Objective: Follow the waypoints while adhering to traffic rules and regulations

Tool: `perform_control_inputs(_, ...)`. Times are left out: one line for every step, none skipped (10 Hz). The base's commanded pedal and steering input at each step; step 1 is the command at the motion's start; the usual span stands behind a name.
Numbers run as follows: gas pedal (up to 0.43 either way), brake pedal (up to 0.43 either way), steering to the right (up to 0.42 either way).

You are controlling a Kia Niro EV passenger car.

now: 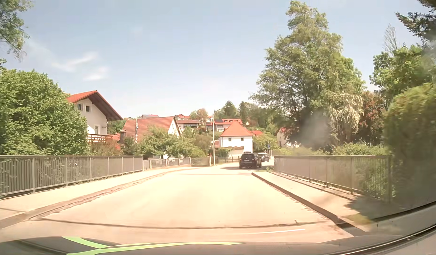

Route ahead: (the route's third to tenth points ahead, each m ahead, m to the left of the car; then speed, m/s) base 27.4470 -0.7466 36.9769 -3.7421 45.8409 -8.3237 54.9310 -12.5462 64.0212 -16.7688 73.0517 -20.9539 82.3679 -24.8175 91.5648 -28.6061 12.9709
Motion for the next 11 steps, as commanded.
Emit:
perform_control_inputs(0.0,0.0,0.004)
perform_control_inputs(0.0,0.0,0.004)
perform_control_inputs(0.0,0.0,0.005)
perform_control_inputs(0.0,0.0,0.009)
perform_control_inputs(0.0,0.0,0.014)
perform_control_inputs(0.0,0.0,0.017)
perform_control_inputs(0.0,0.0,0.018)
perform_control_inputs(0.0,0.0,0.023)
perform_control_inputs(0.0,0.0,0.031)
perform_control_inputs(0.0,0.0,0.044)
perform_control_inputs(0.0,0.0,0.053)
